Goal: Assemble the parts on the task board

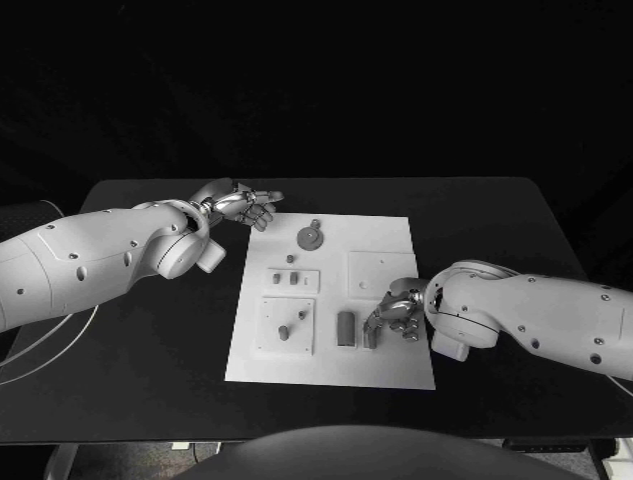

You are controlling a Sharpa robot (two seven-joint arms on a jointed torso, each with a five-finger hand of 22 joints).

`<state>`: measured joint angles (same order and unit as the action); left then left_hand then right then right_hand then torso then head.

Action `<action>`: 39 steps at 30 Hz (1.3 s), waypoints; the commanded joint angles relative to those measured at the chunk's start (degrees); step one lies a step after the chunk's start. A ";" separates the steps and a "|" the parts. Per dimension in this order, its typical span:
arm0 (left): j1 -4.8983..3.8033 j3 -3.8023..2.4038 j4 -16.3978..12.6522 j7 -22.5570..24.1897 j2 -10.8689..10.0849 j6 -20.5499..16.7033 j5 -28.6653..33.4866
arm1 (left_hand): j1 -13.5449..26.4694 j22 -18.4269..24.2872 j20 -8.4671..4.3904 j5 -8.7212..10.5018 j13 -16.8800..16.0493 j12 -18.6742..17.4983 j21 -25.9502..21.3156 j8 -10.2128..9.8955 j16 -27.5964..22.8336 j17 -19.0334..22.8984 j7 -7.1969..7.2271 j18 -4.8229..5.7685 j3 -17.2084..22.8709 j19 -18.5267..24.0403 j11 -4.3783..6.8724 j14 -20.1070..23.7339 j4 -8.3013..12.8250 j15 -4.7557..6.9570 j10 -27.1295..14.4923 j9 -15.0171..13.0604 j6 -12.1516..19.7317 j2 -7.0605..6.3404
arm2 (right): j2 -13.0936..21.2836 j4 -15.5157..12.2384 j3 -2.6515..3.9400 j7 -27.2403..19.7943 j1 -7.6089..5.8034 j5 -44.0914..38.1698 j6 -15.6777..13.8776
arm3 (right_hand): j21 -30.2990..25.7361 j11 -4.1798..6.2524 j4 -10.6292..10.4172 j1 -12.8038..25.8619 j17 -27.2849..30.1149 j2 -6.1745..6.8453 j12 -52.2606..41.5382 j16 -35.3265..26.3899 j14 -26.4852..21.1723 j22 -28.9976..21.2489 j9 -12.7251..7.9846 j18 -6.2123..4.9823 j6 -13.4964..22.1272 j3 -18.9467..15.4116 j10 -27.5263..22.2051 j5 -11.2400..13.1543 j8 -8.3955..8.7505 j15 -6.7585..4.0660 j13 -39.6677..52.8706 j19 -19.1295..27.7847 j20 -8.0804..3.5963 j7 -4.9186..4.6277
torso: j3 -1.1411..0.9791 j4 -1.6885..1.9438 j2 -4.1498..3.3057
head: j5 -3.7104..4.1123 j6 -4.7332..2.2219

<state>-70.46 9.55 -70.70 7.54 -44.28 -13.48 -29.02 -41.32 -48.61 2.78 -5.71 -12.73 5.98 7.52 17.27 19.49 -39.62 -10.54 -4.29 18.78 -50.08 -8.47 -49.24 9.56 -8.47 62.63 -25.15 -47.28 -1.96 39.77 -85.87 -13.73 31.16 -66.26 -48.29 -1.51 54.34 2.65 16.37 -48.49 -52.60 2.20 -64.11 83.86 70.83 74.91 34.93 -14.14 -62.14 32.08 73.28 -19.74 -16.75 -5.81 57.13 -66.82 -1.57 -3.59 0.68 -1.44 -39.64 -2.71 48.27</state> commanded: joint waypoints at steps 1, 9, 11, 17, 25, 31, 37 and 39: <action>-0.05 -0.04 -0.14 0.32 0.11 0.64 -0.13 | 0.41 -0.05 -0.25 0.22 -0.06 -0.19 -0.19 0.02 -0.22 -0.10 0.03 -0.89 -0.06 -0.21 0.23 -0.21 0.28 0.21 0.03 -0.09 -0.05 0.28 | -0.25 -0.09 0.00 -0.28 0.12 -0.72 0.96 | -0.01 -0.09 -0.06 0.46 0.13 -0.27 0.03 0.12 -0.11 0.44 -0.02 -0.86 0.07 -0.09 0.24 0.28 0.07 -0.32 -0.08 0.07 -0.36 -0.24 | -0.01 0.00 -0.01 | -0.02 0.00; -0.05 -0.04 -0.11 0.31 0.11 0.69 -0.15 | 0.43 -0.06 -0.25 0.21 -0.07 -0.19 -0.20 0.02 -0.22 -0.11 0.04 -0.89 -0.05 -0.21 0.23 -0.21 0.29 0.21 0.03 -0.09 -0.06 0.28 | -0.47 0.29 0.00 -0.47 0.20 -1.03 0.56 | -0.02 -0.10 -0.08 0.49 0.03 -0.29 0.03 0.13 -0.07 0.44 -0.03 -0.86 0.08 -0.07 0.22 0.34 0.08 -0.34 -0.07 0.08 -0.36 -0.25 | 0.00 -0.02 0.00 | -0.03 -0.04; -0.05 -0.04 -0.10 0.31 0.12 0.70 -0.15 | 0.44 -0.06 -0.25 0.21 -0.08 -0.19 -0.20 0.02 -0.23 -0.11 0.04 -0.89 -0.05 -0.21 0.23 -0.21 0.30 0.21 0.03 -0.09 -0.06 0.29 | -0.60 0.33 0.00 -0.51 0.23 -1.03 0.67 | -0.02 -0.10 -0.08 0.50 0.01 -0.30 0.03 0.13 -0.07 0.44 -0.03 -0.86 0.07 -0.06 0.22 0.35 0.08 -0.34 -0.07 0.08 -0.36 -0.25 | 0.00 -0.02 0.00 | -0.01 -0.03; -0.05 -0.04 -0.08 0.29 0.14 0.73 -0.17 | 0.45 -0.07 -0.25 0.21 -0.09 -0.19 -0.21 0.02 -0.23 -0.12 0.04 -0.89 -0.04 -0.21 0.23 -0.21 0.31 0.21 0.03 -0.09 -0.06 0.29 | -0.81 0.24 0.00 -0.81 0.31 -1.03 0.34 | -0.02 -0.11 -0.09 0.53 0.07 -0.31 0.03 0.12 -0.10 0.44 -0.04 -0.86 0.07 -0.05 0.21 0.39 0.09 -0.36 -0.07 0.08 -0.36 -0.25 | 0.00 0.01 -0.01 | -0.02 0.00; -0.05 -0.04 -0.05 -0.10 0.14 0.98 -0.36 | 0.47 -0.08 -0.25 0.21 -0.10 -0.20 -0.21 0.01 -0.25 -0.13 0.03 -0.89 -0.04 -0.21 0.23 -0.20 0.32 0.21 0.01 -0.09 -0.05 0.28 | -0.61 0.08 0.01 -1.30 0.35 -1.82 -0.09 | -0.03 -0.11 -0.08 0.53 0.16 -0.30 0.03 0.10 -0.17 0.43 -0.05 -0.86 0.09 -0.02 0.19 0.41 0.10 -0.38 -0.07 0.09 -0.37 -0.26 | 0.02 0.01 -0.01 | -0.04 -0.02; -0.05 -0.04 -0.04 -0.14 0.14 0.99 -0.37 | 0.51 -0.08 -0.25 0.22 -0.10 -0.22 -0.23 0.01 -0.26 -0.13 0.03 -0.88 -0.05 -0.19 0.21 -0.19 0.32 0.20 -0.01 -0.08 -0.04 0.26 | -0.57 0.00 0.01 -1.36 0.35 -1.96 -0.65 | -0.05 -0.13 -0.03 0.48 0.25 -0.28 0.04 0.06 -0.25 0.43 -0.07 -0.86 0.12 0.04 0.17 0.43 0.12 -0.41 -0.06 0.10 -0.38 -0.27 | 0.01 0.00 0.00 | -0.05 -0.05; -0.05 -0.04 -0.02 -0.15 0.15 1.02 -0.39 | 0.53 -0.09 -0.24 0.22 -0.10 -0.23 -0.24 0.01 -0.28 -0.14 0.03 -0.88 -0.04 -0.18 0.21 -0.17 0.32 0.20 -0.03 -0.08 -0.04 0.25 | -0.45 -0.01 0.01 -1.47 0.35 -2.07 -1.04 | -0.05 -0.14 -0.07 0.55 0.17 -0.24 0.04 0.07 -0.21 0.43 -0.07 -0.86 0.12 0.02 0.15 0.46 0.13 -0.43 -0.06 0.10 -0.38 -0.28 | -0.01 -0.01 0.00 | -0.05 -0.02; -0.05 -0.04 -0.01 -0.15 0.15 1.04 -0.39 | 0.53 -0.09 -0.24 0.22 -0.10 -0.23 -0.24 0.01 -0.28 -0.14 0.03 -0.88 -0.04 -0.18 0.21 -0.17 0.32 0.19 -0.03 -0.08 -0.03 0.25 | -0.43 -0.04 0.01 -1.53 0.35 -2.07 -1.16 | -0.06 -0.16 -0.19 0.79 0.23 -0.06 0.05 0.05 -0.26 0.42 -0.08 -0.86 0.13 -0.05 0.13 0.59 0.14 -0.47 -0.06 0.09 -0.36 -0.30 | -0.01 -0.03 0.00 | -0.09 -0.02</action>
<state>-70.46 9.55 -70.63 7.14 -44.25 -13.19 -29.20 -41.32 -48.64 2.78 -5.71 -12.76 5.98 7.52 17.27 19.49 -39.66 -10.54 -4.47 18.78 -50.08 -8.47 -49.24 9.56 -8.47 62.63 -25.15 -47.28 -1.96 39.40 -85.77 -13.70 30.58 -66.01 -49.68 -2.21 54.34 2.64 16.37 -48.03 -52.39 2.18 -64.11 83.86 70.59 74.90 34.94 -14.14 -62.05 32.07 73.28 -19.47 -16.79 -5.99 57.14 -66.74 -1.72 -3.67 0.68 -1.43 -39.64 -2.77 48.22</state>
